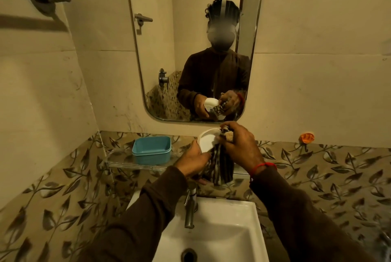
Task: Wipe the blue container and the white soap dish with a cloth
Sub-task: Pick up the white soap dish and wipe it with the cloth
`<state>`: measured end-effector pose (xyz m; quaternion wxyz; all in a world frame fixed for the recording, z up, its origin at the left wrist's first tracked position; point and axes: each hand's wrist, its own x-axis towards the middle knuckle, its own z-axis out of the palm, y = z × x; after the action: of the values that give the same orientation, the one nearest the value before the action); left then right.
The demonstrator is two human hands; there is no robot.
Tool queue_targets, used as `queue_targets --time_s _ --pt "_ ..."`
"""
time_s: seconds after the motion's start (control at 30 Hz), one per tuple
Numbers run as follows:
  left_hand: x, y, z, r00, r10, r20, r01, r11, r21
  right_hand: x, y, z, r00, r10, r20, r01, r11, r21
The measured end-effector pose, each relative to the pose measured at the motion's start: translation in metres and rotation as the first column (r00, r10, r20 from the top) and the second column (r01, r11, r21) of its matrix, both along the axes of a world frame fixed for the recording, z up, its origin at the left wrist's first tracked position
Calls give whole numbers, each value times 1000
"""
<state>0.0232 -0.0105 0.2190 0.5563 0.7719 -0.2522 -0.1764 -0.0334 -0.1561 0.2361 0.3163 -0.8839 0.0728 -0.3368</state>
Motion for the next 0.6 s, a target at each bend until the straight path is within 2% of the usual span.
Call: queue_targets --time_s 0.1,0.17,0.33,0.43,0.47,0.5,0.6 --pt "4 4 3 978 -66 198 16 969 247 -2 1 -3 998 34 -54 -47 964 -260" --pt "4 5 7 948 -126 292 15 935 354 -5 3 -4 997 35 -66 -58 920 -388" --pt "16 5 19 912 -295 285 85 816 572 -15 6 -10 993 92 -69 -115 788 -604" --pt "18 0 11 898 -351 265 49 679 733 -14 15 -10 965 254 -69 -226 666 -711" --pt "17 -1 6 892 -342 295 4 660 751 -11 17 -8 954 280 -106 -269 646 -714" --pt "16 -2 1 888 -305 345 -51 679 732 -9 16 -5 948 285 -139 -300 661 -688" --pt "13 -2 -5 882 -80 464 -198 831 520 -3 4 1 951 267 -154 -308 806 -506"
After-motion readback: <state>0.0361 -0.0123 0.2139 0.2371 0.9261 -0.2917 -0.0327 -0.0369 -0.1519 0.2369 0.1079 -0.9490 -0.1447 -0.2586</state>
